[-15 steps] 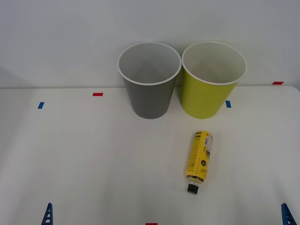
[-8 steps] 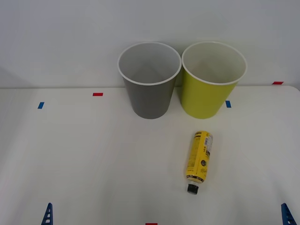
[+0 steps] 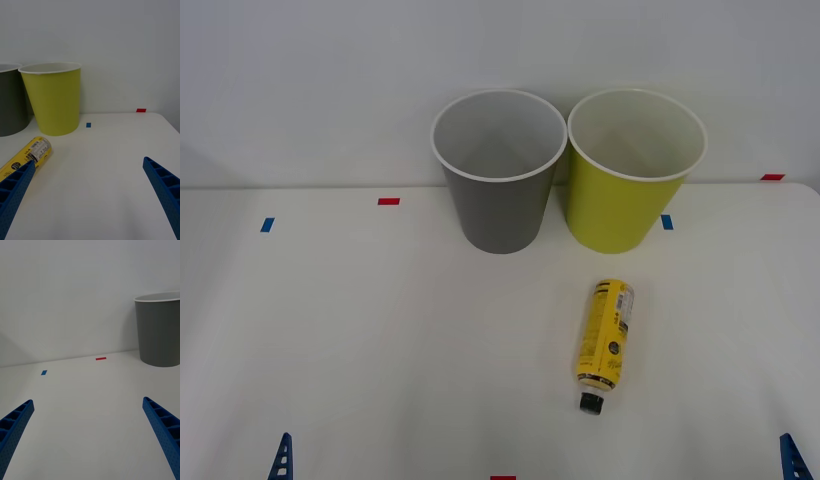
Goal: Put cans in the gray bin and PET bottles in the light green bin.
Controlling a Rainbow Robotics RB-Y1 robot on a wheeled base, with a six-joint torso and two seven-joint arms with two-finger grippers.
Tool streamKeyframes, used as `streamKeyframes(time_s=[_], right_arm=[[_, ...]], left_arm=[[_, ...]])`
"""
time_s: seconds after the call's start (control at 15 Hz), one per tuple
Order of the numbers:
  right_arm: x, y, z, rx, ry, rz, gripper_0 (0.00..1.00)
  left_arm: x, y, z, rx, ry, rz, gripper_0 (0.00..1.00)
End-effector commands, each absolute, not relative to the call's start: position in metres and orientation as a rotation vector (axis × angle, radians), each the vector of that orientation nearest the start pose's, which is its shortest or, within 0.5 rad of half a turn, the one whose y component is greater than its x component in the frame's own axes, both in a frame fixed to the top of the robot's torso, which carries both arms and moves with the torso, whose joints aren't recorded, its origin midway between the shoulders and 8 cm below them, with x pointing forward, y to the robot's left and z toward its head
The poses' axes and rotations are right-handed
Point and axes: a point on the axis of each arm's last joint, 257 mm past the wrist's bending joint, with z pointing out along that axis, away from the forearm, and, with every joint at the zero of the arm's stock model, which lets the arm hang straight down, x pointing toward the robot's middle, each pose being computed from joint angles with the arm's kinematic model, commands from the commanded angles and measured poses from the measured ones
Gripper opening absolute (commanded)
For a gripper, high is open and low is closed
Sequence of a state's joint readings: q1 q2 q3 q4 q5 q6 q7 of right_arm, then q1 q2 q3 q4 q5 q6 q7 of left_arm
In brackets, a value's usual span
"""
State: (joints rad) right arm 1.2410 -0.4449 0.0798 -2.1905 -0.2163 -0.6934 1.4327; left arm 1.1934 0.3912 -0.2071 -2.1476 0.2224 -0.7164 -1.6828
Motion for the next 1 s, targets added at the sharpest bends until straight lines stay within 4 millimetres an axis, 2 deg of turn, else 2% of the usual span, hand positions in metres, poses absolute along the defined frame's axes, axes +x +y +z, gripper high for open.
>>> streamKeyframes(time_s=[0.07, 1.0], right_arm=[[0.1943, -0.3157, -0.1820, 0.010, 1.513, 0.003, 1.00], [0.1943, -0.3157, -0.1820, 0.010, 1.513, 0.003, 1.00]], left_arm=[[0.1981, 0.2830, -0.1978, 0.064, 1.494, 0.099, 1.00], [0.1981, 0.2830, -0.1978, 0.064, 1.494, 0.099, 1.00]])
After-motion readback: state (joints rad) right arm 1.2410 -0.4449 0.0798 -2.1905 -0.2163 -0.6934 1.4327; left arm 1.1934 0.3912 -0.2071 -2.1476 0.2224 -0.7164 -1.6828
